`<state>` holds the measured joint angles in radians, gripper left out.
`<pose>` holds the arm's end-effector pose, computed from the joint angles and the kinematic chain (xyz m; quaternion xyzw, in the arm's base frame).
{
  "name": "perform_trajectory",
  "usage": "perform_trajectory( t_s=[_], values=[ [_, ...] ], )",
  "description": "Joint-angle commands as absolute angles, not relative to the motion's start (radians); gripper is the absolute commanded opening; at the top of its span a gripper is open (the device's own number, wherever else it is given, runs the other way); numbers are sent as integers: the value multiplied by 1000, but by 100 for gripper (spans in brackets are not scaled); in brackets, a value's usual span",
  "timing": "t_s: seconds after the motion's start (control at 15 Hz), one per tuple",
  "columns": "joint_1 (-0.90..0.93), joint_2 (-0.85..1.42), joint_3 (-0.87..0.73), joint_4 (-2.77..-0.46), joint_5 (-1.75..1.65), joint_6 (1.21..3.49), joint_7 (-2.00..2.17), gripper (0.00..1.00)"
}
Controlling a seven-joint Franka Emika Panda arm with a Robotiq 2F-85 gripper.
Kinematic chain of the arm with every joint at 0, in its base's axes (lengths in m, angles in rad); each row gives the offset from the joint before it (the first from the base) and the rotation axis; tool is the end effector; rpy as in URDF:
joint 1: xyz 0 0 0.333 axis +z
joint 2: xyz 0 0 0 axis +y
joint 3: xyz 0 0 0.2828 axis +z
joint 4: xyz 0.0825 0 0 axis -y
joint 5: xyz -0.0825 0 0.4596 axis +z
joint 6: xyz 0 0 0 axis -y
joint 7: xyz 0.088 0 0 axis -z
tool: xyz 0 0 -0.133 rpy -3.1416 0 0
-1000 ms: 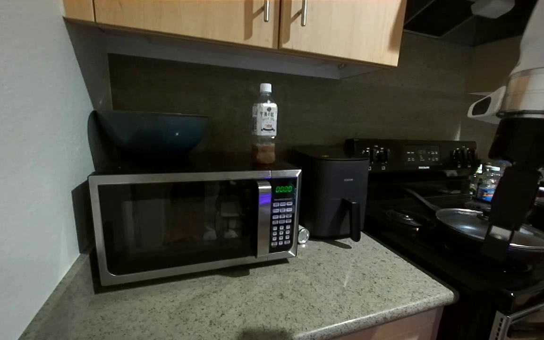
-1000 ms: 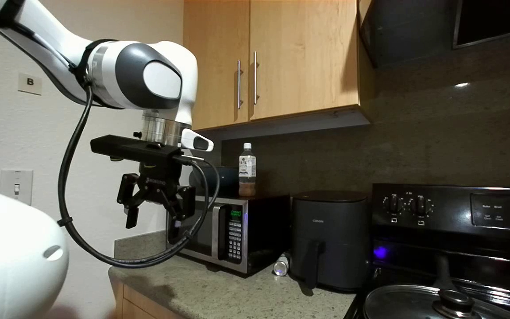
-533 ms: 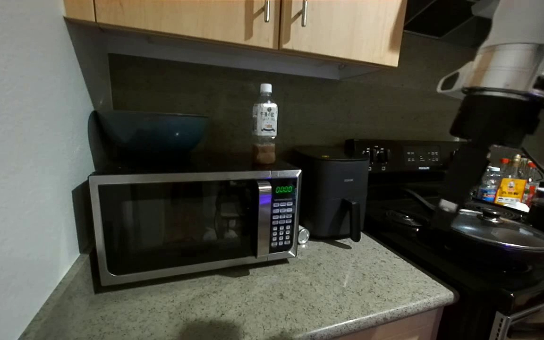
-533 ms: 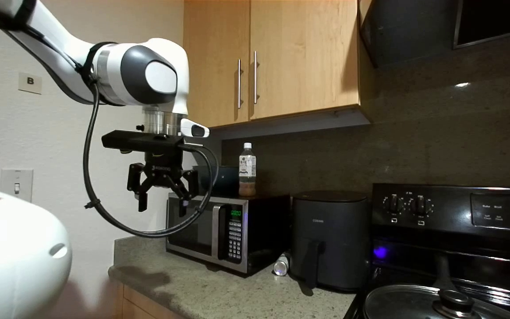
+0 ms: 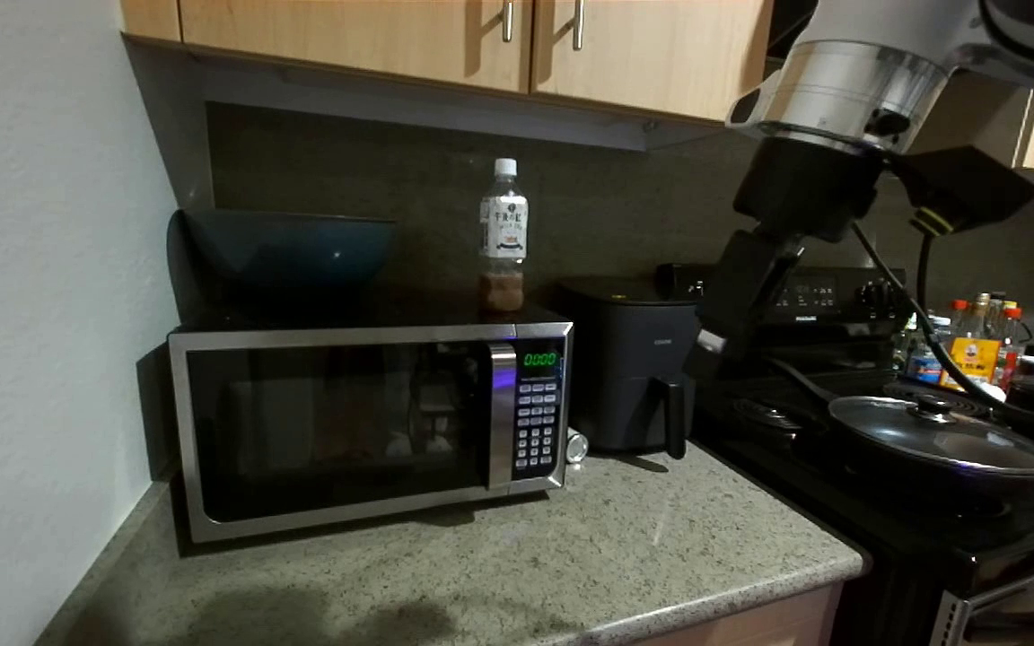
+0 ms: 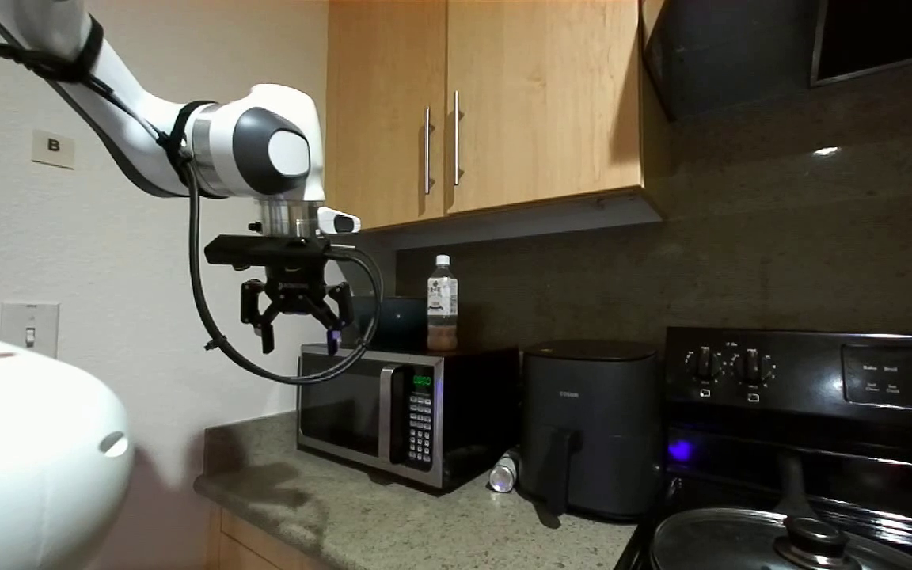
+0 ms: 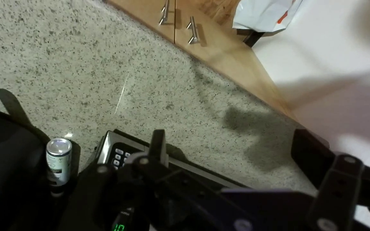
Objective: Open the right door of the cabinet
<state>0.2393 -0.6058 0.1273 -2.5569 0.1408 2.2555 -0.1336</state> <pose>0.4556 0.1767 0.4158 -0.9670 -0.2042 -0.1471 0.0405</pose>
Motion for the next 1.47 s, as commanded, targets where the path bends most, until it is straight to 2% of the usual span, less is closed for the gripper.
perform_trajectory(
  t_s=[0.0, 0.13, 0.33, 0.87, 0.93, 1.2, 1.4],
  values=[
    [244, -609, 123, -2555, 137, 2252, -130, 100],
    [220, -600, 153, -2564, 121, 2433, -82, 100],
    [205, -562, 171, -2489, 101, 2581, -39, 100],
    [42, -585, 306, -2323, -73, 2870, 169, 100],
    [105, -579, 263, -2331, -34, 2800, 117, 100],
    [102, -574, 264, -2321, -37, 2804, 123, 100],
    [34, -598, 266, -2318, -57, 2827, 163, 100]
  ],
)
